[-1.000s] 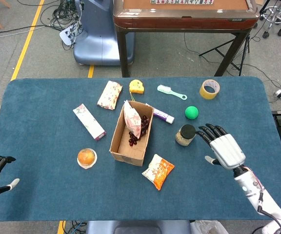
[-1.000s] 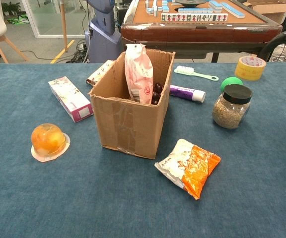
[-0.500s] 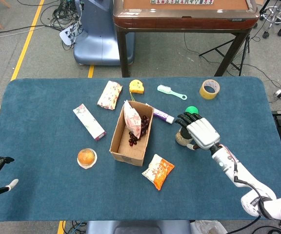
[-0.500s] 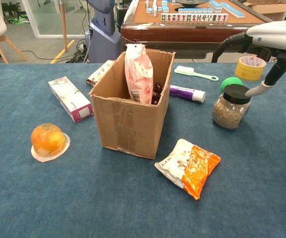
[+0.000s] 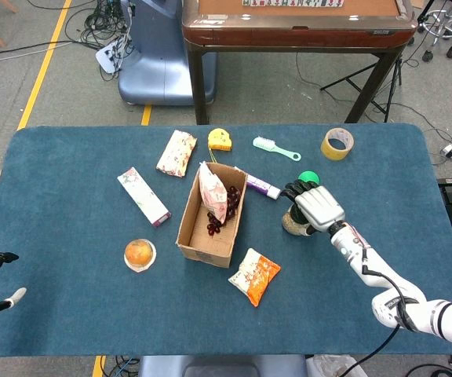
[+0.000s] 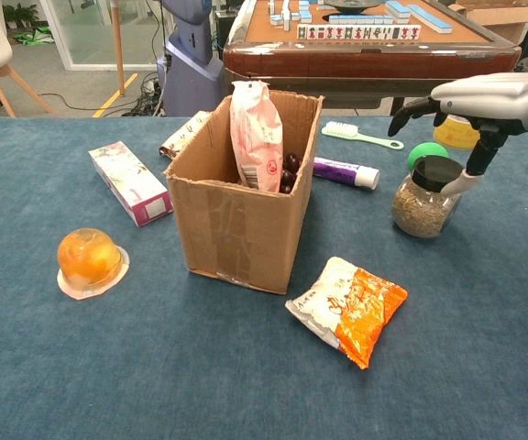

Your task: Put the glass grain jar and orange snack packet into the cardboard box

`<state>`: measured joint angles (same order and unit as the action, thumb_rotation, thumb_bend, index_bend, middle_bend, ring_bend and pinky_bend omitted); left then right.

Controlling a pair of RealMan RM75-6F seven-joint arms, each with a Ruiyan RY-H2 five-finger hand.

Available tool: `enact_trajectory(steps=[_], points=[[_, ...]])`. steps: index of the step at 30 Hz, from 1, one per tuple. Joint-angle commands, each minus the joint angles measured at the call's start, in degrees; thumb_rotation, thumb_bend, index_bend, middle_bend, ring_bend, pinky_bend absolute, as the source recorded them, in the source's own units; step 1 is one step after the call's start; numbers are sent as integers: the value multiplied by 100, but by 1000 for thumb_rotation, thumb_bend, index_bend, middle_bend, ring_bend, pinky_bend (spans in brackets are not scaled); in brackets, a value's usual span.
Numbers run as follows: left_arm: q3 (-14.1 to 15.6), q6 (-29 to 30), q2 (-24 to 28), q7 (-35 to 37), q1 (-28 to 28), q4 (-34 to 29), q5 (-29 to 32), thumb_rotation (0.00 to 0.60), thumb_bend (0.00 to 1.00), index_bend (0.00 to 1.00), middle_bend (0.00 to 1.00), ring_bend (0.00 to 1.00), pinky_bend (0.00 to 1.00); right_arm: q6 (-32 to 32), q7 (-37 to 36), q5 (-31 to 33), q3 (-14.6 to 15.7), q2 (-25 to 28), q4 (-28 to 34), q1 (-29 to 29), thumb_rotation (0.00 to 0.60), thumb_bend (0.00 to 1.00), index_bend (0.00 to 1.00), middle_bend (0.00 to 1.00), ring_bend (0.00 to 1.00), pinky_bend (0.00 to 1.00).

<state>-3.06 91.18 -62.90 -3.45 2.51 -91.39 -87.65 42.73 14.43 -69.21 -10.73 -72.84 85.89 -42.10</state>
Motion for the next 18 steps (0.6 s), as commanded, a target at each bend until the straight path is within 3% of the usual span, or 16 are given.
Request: enact_trajectory(steps=[1,18], points=[[4,-9,1,-4,1,3,-2,600,86,372,413,278,383,-93,95,98,69,9,-30,-69,600,0,206,138,87,202],[-12,-94,-11,-7,16,29,68,600,85,372,413,278,383,-342,1363,887,548,46,-110,-550,600,0,206,138,72,202]])
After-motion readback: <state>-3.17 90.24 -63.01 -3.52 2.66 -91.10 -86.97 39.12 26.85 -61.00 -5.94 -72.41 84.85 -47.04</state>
